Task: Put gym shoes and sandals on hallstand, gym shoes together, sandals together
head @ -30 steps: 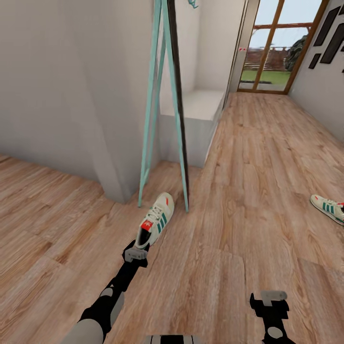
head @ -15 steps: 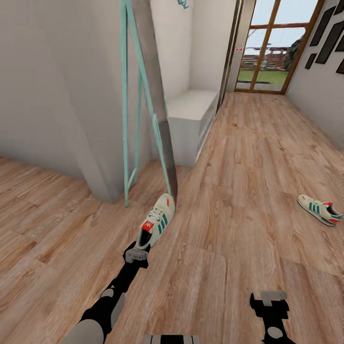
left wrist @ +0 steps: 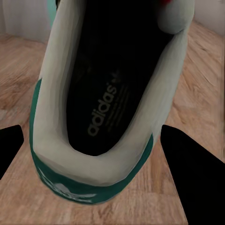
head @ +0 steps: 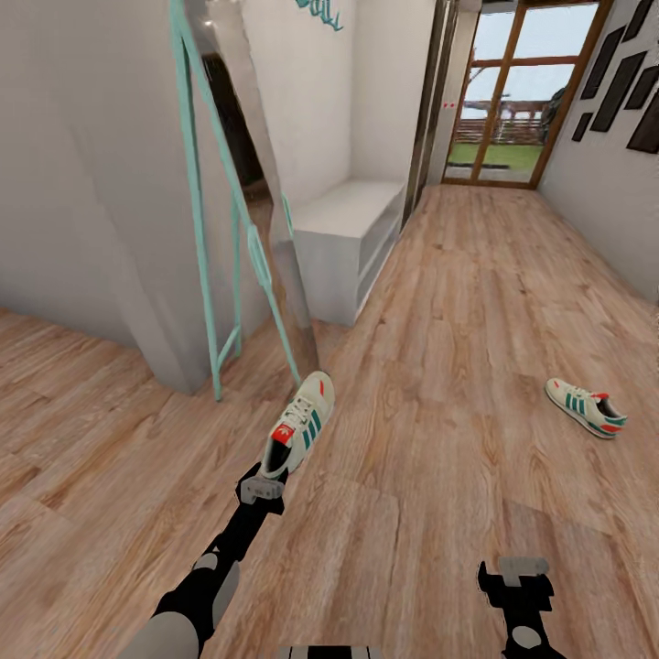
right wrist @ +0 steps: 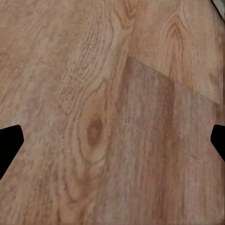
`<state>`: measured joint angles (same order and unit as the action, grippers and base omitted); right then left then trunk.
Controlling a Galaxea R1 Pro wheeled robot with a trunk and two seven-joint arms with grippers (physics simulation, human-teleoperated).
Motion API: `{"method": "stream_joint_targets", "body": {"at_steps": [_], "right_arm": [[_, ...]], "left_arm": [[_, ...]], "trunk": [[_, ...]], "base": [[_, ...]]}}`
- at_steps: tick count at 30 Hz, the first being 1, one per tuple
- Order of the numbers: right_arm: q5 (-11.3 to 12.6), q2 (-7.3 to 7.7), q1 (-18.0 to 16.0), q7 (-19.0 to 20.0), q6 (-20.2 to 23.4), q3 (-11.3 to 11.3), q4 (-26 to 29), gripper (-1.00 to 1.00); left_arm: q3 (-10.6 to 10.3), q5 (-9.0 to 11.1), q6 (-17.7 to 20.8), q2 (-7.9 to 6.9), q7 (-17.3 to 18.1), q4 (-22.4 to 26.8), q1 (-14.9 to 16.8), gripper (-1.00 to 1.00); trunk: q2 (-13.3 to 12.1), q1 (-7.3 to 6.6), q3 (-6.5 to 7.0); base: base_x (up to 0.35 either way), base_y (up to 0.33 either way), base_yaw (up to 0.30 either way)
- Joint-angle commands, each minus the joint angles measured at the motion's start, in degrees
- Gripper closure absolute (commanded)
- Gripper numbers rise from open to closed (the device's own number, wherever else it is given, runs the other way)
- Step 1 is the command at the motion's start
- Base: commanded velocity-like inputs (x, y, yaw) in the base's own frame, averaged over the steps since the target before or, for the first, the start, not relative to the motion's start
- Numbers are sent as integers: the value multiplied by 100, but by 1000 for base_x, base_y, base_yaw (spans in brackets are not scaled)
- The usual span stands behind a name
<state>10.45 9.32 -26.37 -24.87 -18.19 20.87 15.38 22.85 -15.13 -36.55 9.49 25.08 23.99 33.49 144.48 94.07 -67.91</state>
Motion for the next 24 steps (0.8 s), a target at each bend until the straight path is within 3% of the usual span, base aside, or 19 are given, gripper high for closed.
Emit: {"method": "stream_joint_targets", "body": {"at_steps": [1, 10, 24], "right_arm": [[0, 0, 0, 0, 0, -2, 0, -100], [0, 0, 0, 0, 0, 1, 0, -100], [0, 0, 0, 0, 0, 3, 0, -100]], "left_arm": [[0, 2, -1, 0, -3, 2, 0, 100], [0, 2, -1, 0, -3, 1, -1, 100], [0, 2, -1, 0, -4, 2, 0, 100]], "trunk": [[0, 0, 10], [0, 0, 84], [0, 0, 167]], "base": [[0, -310, 0], [50, -307, 0], [241, -259, 0]]}}
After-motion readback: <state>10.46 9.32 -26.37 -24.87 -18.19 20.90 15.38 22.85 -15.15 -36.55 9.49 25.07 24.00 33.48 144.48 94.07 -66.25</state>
